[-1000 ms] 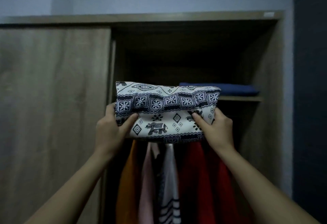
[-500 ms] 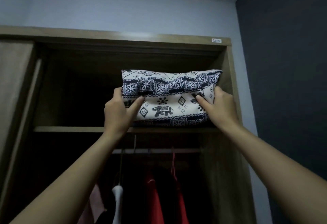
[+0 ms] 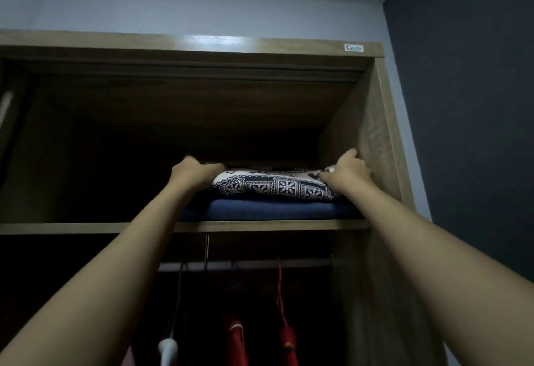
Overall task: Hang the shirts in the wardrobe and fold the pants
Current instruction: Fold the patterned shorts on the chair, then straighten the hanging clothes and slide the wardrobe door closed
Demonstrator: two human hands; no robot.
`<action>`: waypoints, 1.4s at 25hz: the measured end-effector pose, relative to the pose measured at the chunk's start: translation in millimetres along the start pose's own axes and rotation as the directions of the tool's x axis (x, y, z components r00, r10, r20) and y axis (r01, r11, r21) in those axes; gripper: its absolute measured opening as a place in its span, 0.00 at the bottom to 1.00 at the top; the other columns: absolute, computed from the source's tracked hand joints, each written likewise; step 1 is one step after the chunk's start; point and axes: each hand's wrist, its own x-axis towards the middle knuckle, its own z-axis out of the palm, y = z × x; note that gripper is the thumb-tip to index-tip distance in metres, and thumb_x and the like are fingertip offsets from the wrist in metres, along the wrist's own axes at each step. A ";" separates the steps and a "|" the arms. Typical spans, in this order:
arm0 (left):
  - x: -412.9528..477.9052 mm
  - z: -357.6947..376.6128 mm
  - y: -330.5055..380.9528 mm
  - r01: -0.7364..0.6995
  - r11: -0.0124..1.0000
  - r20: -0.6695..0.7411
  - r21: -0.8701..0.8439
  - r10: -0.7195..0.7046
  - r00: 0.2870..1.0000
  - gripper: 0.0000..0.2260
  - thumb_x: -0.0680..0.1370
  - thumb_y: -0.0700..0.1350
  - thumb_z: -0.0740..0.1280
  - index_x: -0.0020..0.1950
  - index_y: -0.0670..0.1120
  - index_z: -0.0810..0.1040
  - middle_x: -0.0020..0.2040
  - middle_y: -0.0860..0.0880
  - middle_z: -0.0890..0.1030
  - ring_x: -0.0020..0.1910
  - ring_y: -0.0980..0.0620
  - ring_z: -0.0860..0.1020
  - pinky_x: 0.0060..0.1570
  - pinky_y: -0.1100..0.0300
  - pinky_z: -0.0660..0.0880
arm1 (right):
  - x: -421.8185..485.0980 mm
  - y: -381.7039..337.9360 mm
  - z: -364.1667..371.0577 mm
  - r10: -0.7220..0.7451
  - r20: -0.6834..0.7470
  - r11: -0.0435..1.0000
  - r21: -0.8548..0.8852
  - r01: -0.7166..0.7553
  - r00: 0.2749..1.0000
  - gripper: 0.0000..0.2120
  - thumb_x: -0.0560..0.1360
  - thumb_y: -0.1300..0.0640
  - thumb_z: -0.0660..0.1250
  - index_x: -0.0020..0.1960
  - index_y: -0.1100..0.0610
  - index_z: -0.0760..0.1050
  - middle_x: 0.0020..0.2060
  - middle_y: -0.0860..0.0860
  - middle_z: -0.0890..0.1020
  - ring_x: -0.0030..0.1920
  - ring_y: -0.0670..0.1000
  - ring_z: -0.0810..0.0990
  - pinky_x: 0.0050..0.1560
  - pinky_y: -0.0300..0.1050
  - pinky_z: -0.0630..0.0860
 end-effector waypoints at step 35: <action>-289.3 -118.4 -377.9 -0.340 0.842 0.137 0.419 0.312 0.940 0.28 0.80 0.56 0.50 0.76 0.43 0.53 0.75 0.50 0.51 0.75 0.58 0.45 0.72 0.61 0.44 | -480.5 22.8 231.0 -0.639 0.356 0.649 0.726 0.229 0.682 0.13 0.79 0.54 0.55 0.54 0.57 0.77 0.49 0.48 0.80 0.53 0.44 0.77 0.57 0.33 0.69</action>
